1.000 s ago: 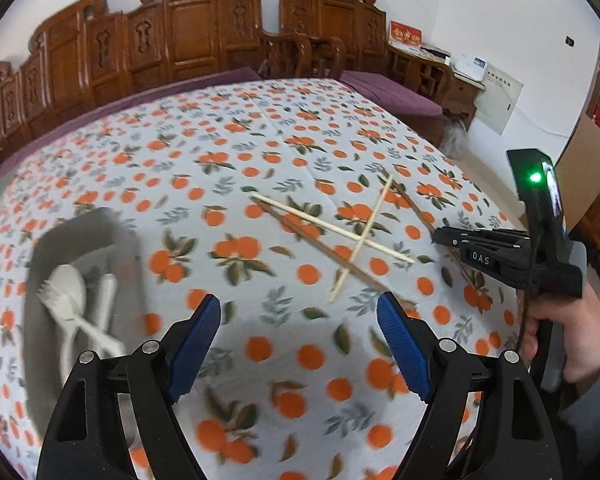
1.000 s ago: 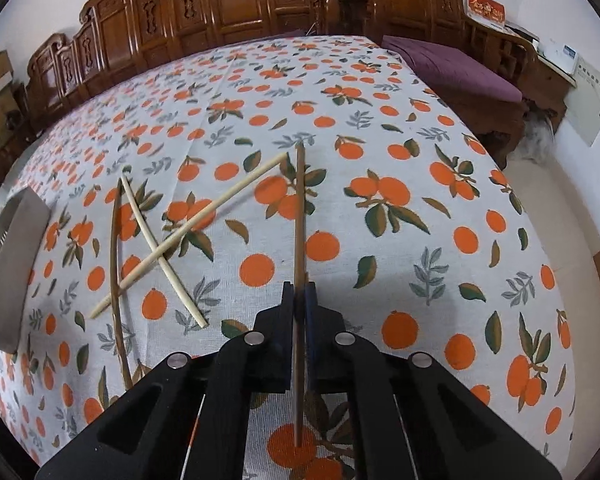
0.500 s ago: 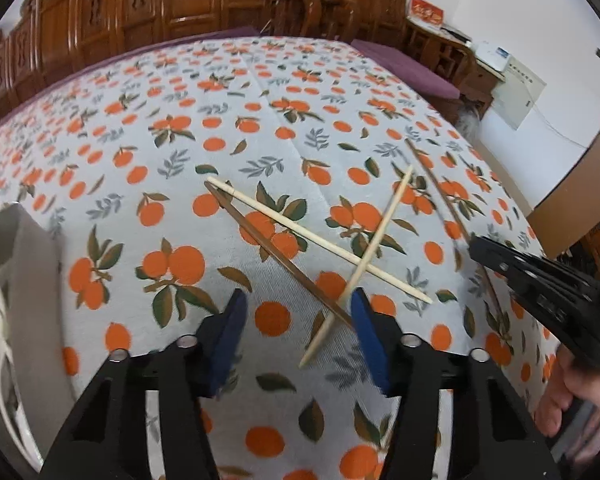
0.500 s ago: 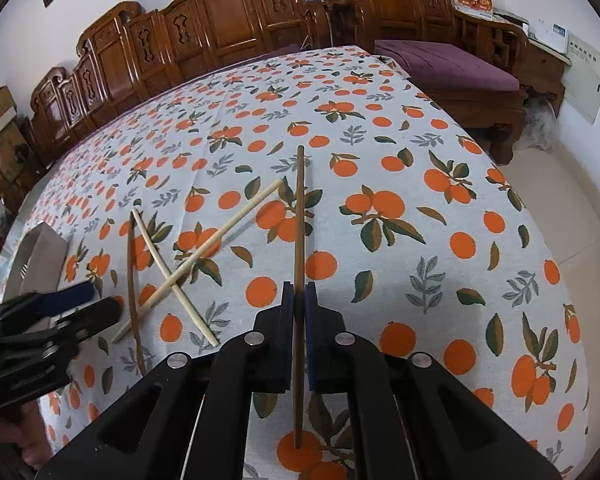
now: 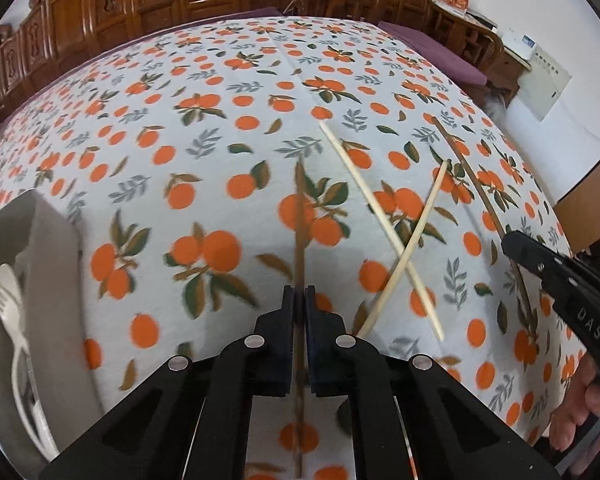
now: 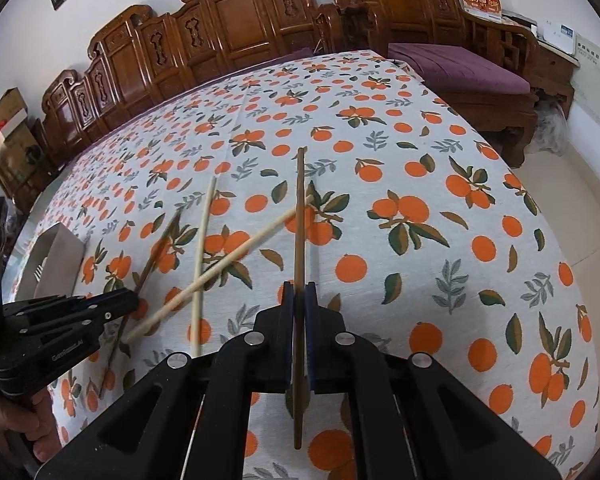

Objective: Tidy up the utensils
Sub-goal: 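Carry the held chopsticks over the grey tray with both grippers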

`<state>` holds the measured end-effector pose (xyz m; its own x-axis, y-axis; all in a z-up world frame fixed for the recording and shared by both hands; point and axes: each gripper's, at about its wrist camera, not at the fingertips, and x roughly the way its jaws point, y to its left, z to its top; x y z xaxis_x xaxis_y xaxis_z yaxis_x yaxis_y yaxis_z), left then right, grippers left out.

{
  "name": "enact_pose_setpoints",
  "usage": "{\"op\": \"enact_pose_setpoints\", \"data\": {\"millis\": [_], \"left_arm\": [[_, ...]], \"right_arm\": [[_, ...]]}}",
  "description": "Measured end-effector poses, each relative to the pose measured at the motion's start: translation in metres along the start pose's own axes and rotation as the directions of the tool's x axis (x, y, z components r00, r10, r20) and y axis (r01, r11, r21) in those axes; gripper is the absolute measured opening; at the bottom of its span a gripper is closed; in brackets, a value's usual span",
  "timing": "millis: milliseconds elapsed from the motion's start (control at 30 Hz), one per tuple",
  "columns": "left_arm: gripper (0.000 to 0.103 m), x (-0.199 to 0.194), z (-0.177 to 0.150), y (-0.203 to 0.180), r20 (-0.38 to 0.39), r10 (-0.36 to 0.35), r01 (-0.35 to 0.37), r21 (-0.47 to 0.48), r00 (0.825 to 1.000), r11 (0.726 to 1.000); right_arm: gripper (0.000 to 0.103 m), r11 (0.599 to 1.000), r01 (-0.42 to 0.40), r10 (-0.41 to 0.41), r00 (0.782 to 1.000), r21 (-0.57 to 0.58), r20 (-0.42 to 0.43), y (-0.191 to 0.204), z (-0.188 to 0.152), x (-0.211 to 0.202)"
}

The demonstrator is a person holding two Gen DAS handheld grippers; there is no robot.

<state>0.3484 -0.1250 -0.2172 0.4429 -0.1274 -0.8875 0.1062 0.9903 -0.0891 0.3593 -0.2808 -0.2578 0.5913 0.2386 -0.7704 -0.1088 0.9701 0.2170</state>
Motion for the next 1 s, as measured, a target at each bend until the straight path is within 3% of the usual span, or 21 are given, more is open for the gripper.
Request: {"op": "enact_pose_setpoints", "data": {"millis": [333,800,1000], "left_arm": [[0.004,-0.057,-0.015,0.029,0.085,0.079,-0.084,0.05,0.993,0.995],[0.004,-0.108,-0.032,0.082,0.147,0.112,-0.114,0.006,0.983,0.993],[0.004,-0.114,-0.038,0.108,0.151,0.132,-0.13,-0.02,0.98,0.991]], "right_arm": [[0.006,0.993,-0.052,0.056,0.998,-0.102,0.031,0.042,-0.004,-0.014],[0.006,0.963,-0.157,0.173,0.983,-0.22,0.056,0.114,-0.018,-0.04],[0.006,0.945,-0.146,0.165,0.986,-0.293,0.039,0.136,-0.024,-0.037]]}}
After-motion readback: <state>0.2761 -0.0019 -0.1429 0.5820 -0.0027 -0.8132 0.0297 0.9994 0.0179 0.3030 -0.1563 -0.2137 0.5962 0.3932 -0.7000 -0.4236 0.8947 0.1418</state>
